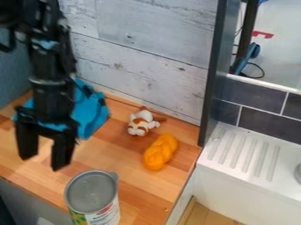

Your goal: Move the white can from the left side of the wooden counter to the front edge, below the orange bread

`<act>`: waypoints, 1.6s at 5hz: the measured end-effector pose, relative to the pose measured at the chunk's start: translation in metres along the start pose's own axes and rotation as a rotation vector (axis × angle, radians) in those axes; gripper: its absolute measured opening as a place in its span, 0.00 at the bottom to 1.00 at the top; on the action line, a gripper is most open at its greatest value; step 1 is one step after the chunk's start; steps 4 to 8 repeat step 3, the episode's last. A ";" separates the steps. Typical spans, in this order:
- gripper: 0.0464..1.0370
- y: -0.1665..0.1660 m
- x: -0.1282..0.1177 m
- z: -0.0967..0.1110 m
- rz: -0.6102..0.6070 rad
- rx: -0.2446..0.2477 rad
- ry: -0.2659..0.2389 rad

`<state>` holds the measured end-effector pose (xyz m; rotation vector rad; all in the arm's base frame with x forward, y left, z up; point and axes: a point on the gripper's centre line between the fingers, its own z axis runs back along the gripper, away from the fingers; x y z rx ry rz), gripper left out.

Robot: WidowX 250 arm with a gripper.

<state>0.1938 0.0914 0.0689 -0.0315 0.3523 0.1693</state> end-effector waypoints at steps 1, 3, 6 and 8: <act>0.96 0.014 -0.011 0.016 0.069 0.041 -0.030; 0.96 0.040 -0.028 0.052 0.068 0.015 -0.147; 0.96 0.040 -0.028 0.052 0.068 0.015 -0.147; 0.96 0.040 -0.028 0.052 0.068 0.015 -0.147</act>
